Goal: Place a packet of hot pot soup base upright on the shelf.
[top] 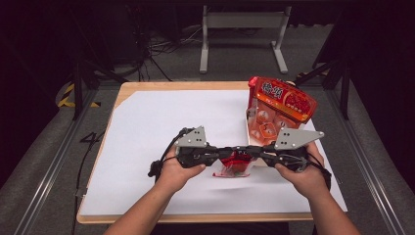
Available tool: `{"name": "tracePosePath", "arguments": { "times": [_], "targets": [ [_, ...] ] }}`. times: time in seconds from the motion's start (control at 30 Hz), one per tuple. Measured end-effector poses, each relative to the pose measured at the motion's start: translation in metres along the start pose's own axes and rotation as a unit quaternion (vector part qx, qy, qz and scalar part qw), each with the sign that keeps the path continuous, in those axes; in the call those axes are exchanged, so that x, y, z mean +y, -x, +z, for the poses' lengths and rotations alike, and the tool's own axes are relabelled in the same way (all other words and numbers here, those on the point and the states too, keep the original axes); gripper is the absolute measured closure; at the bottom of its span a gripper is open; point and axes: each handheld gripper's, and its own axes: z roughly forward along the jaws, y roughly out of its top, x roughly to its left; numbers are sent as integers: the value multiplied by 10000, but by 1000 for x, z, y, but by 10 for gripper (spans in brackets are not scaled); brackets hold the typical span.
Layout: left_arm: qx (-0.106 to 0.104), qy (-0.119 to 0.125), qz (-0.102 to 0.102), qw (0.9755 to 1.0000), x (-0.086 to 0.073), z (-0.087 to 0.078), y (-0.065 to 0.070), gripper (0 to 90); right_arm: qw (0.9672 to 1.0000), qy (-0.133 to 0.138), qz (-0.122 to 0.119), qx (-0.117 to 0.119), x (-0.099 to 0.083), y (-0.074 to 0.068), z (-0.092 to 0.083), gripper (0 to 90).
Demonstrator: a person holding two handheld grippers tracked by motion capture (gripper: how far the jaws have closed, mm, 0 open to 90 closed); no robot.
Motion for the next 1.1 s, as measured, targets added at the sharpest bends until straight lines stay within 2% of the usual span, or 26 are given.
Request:
{"name": "tracePosePath", "arguments": {
  "times": [0.1,0.17,0.2,0.23,0.3,0.37,0.47,0.5,0.63,0.87,1.0,1.1],
  "targets": [
    [16,63,10,10000,1,-1,-1,899,9998,129,122,9,0,0,-1,800],
    [47,93,8,9999,2,-2,-2,899,9994,252,244,39,-1,1,-2,707],
    [47,93,8,9999,2,-2,-2,899,9994,252,244,39,-1,1,-2,707],
    [42,114,-7,9999,3,-2,-4,899,9986,354,398,21,-2,3,-6,639],
    [51,125,-29,9999,3,-2,-7,900,9979,405,505,20,-3,5,-10,584],
    [52,138,-63,9999,4,-3,-9,899,9972,454,581,-102,-5,7,-16,538],
    [43,208,-110,9997,6,-4,-13,900,9964,502,664,-188,-7,9,-22,524],
    [19,272,-159,9995,9,-5,-16,899,9952,518,773,-304,-10,12,-31,517],
    [-2,343,-154,9993,14,-6,-19,899,9937,557,866,-453,-16,17,-39,524],
    [-31,457,-41,9989,33,-9,-22,899,9906,421,1110,-678,-33,30,-54,544],
    [-90,530,-38,9985,41,-8,-26,899,9866,406,1389,-758,-45,39,-63,568],
    [-102,521,-6,9986,46,-8,-28,899,9842,339,1505,-863,-53,44,-69,569]
  ]
}}
